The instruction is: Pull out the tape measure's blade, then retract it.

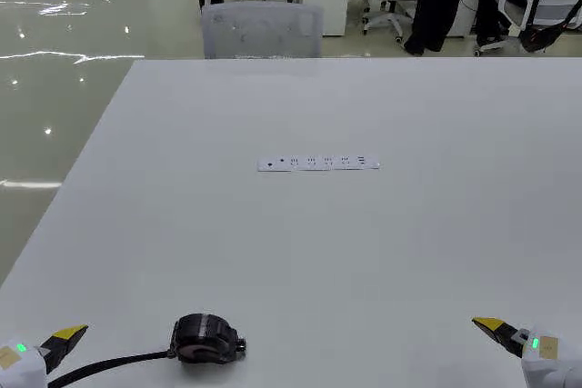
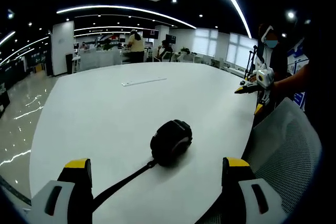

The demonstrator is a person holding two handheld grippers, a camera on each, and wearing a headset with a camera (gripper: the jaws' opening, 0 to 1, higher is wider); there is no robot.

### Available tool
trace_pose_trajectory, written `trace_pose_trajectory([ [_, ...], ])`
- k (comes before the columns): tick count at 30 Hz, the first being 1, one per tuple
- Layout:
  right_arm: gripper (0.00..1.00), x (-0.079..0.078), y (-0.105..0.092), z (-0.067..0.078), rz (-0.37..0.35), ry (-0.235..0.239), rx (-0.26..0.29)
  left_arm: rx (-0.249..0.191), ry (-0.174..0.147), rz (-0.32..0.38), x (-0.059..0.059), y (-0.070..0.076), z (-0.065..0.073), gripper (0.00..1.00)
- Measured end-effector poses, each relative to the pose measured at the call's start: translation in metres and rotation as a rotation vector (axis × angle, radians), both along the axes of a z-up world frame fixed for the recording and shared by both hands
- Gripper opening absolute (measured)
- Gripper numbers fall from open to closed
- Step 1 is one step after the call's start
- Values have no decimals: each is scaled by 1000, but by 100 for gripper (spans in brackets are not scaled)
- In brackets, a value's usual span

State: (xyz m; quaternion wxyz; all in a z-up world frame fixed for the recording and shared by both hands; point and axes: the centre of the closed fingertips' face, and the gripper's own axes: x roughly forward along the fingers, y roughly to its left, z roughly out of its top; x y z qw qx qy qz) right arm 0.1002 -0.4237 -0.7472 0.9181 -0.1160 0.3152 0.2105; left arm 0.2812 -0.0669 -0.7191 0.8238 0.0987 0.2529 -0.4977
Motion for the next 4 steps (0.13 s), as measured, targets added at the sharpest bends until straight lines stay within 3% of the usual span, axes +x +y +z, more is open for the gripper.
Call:
trace_pose_trajectory([
  [4, 99, 3, -1, 3, 6, -13, -13, 5, 3, -14, 0, -3, -1, 100],
])
